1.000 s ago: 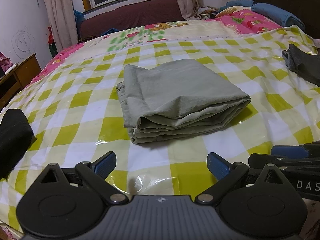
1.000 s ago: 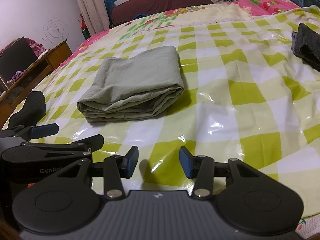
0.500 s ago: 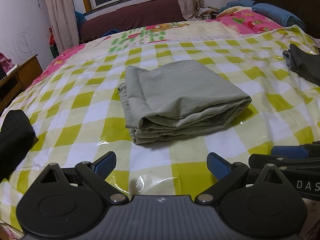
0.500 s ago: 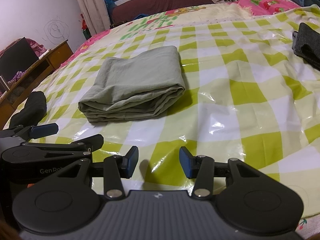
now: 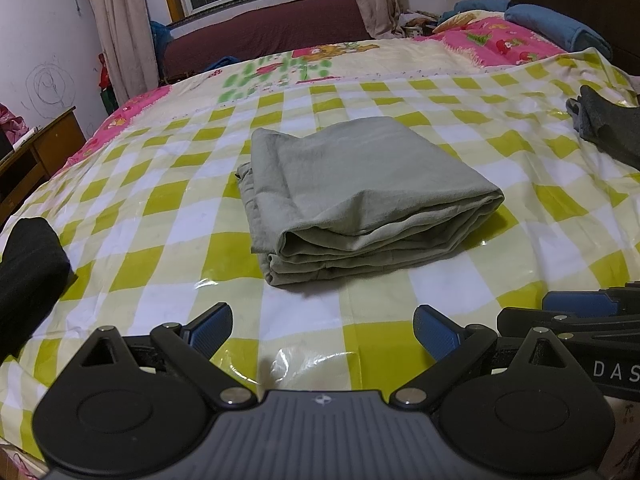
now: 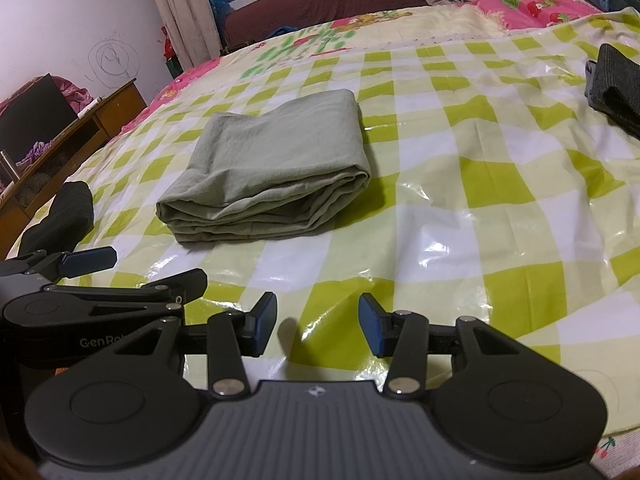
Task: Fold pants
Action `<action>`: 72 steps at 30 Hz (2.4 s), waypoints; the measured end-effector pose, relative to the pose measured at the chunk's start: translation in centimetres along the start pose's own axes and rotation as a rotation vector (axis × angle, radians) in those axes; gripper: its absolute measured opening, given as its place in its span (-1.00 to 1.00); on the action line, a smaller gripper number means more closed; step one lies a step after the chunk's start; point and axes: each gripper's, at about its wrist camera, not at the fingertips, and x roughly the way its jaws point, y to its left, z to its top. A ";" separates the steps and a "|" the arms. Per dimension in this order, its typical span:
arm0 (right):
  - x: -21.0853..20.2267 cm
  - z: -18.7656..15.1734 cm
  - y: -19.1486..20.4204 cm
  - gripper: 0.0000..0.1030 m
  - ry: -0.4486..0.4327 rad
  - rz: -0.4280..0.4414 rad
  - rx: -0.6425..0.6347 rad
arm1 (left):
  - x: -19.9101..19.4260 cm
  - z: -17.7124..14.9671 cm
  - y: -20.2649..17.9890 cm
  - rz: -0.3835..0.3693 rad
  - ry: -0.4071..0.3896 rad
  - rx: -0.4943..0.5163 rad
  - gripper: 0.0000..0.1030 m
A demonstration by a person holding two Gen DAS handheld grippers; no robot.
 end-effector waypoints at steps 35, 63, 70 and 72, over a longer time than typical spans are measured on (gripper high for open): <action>0.1 -0.1 0.0 -0.10 0.002 0.003 -0.004 | 0.1 -0.1 -0.2 0.006 0.005 0.004 1.00; 0.2 -0.1 -0.1 -0.10 0.012 0.002 -0.005 | 0.2 0.0 -0.4 0.016 0.011 0.015 1.00; 0.2 -0.2 -0.2 -0.10 0.013 0.002 -0.005 | 0.2 0.0 -0.5 0.017 0.013 0.017 1.00; 0.2 -0.1 -0.2 -0.10 0.013 0.002 -0.005 | 0.2 0.0 -0.4 0.017 0.013 0.017 1.00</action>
